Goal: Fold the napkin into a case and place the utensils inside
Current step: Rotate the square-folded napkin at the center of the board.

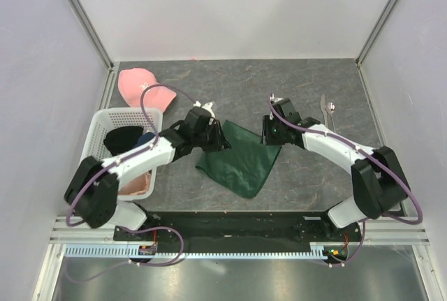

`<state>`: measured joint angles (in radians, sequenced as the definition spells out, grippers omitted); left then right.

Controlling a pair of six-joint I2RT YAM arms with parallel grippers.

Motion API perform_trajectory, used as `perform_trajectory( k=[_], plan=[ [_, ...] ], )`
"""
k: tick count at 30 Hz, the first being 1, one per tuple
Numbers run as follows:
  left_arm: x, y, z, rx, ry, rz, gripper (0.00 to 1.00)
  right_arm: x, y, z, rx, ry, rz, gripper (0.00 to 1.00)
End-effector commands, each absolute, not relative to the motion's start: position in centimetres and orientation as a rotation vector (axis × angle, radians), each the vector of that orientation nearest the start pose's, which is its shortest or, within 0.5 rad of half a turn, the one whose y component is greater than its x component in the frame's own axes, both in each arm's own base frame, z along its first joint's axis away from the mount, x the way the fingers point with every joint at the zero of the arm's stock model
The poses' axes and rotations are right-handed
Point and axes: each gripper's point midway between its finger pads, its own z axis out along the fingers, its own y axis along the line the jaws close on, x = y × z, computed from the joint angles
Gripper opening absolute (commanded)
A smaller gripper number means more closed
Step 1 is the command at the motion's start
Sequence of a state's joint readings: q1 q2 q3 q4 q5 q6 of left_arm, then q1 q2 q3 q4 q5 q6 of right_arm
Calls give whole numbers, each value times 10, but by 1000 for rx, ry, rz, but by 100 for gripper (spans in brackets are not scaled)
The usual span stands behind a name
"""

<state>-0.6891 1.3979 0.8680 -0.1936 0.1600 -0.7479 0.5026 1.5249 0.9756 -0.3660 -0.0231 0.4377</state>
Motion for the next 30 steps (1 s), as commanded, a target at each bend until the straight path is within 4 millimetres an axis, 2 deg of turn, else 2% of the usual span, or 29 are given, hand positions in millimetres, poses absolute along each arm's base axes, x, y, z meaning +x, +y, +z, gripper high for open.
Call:
perform_trajectory(
  k=[1,3,4,6,7,9,10,11,12,13,14,15,17,18,19,21,22,23,24,25,26,27,28,29,30],
  plan=[
    [274,-274,71,123,2583,-684,20,290,205,75,-20,2527,557,34],
    [280,-268,54,106,2603,-605,18,291,203,69,-22,2517,544,33],
    [276,-264,35,90,2652,-569,18,291,201,63,-24,2522,528,33],
    [273,-266,23,75,2671,-570,17,296,198,50,-48,2535,483,32],
    [264,-264,13,51,2699,-567,17,302,198,50,-53,2530,467,32],
    [258,-269,9,19,2701,-616,17,309,194,38,-77,2545,409,32],
    [246,-270,3,-23,2725,-638,17,318,195,40,-82,2529,396,32],
    [242,-274,5,-42,2717,-675,17,321,196,32,-102,2546,381,31],
    [240,-281,9,-47,2697,-732,17,329,193,30,-102,2541,338,31],
    [233,-282,7,-75,2710,-745,17,343,194,37,-126,2509,309,31],
    [227,-289,12,-52,2703,-768,17,347,194,30,-145,2528,284,31],
    [225,-292,16,-46,2696,-782,17,361,200,40,-156,2502,283,31],
    [223,-294,25,-36,2685,-801,18,365,200,38,-195,2528,248,32],
    [225,-295,38,-32,2648,-819,22,372,203,47,-190,2509,256,32],
    [223,-290,42,-29,2650,-802,24,373,202,53,-186,2501,250,33],
    [224,-284,64,-22,2595,-805,30,366,199,61,-175,2522,239,38],
    [220,-278,68,-20,2597,-788,32,362,196,73,-162,2512,249,41],
    [217,-273,71,-23,2596,-779,36,351,192,75,-119,2542,248,50],
    [212,-267,70,-27,2600,-766,40,339,186,71,-93,2570,248,55],
    [209,-264,82,-31,2569,-787,45,330,184,85,-54,2553,275,60],
    [202,-256,79,-41,2599,-758,50,316,182,85,5,2584,302,67],
    [196,-249,78,-57,2610,-739,52,297,175,74,40,2629,304,69],
    [192,-244,82,-90,2612,-743,60,287,174,87,73,2602,350,71],
    [184,-236,78,-119,2646,-711,63,274,171,86,107,2617,371,73],
    [178,-230,74,-152,2670,-691,64,252,169,73,193,2668,416,73]
  ],
)
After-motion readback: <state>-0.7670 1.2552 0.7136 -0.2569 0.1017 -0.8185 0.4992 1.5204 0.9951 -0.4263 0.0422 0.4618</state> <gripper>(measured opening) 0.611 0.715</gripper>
